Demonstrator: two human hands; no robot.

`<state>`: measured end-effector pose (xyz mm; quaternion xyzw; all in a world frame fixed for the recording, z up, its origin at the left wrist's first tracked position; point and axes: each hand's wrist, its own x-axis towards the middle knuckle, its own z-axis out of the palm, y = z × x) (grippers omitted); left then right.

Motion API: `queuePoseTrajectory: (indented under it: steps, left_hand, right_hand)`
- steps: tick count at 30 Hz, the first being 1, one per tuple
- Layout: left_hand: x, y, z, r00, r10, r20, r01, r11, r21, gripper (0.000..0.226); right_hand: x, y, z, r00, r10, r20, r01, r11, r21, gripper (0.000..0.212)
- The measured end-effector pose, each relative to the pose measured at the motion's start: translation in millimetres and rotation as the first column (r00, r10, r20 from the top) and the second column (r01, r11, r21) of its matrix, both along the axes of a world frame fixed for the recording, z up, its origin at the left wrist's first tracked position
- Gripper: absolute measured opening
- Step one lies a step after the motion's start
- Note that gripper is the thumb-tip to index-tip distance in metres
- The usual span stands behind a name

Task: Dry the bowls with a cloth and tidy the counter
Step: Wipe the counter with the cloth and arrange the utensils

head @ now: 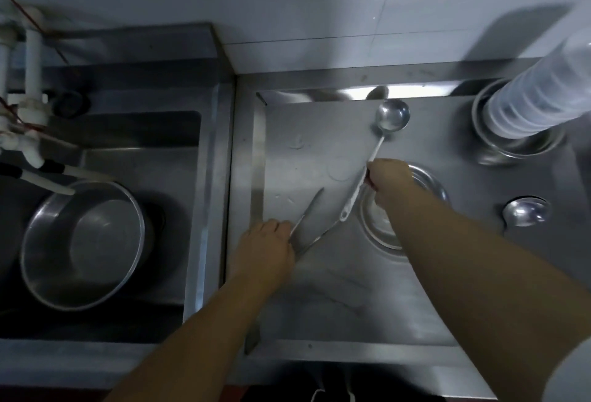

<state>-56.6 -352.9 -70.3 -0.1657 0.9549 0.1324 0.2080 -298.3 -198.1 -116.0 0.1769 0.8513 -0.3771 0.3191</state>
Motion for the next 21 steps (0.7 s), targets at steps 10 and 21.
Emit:
queuePoseTrajectory:
  steps: [10,21]
  left_hand:
    - [-28.4,101.3,13.4,0.994,-0.098,-0.058,0.097,0.995,-0.023,0.039]
    - [-43.4,190.8,18.7,0.98,-0.197,-0.015,0.197,0.98,-0.016,0.043]
  right_hand:
    - [73.7,164.4,-1.1,0.913,-0.379,0.15,0.403,0.896,-0.186,0.013]
    - [129.9,283.2,-22.2,0.87,-0.447,0.207,0.478,0.867,-0.139,0.012]
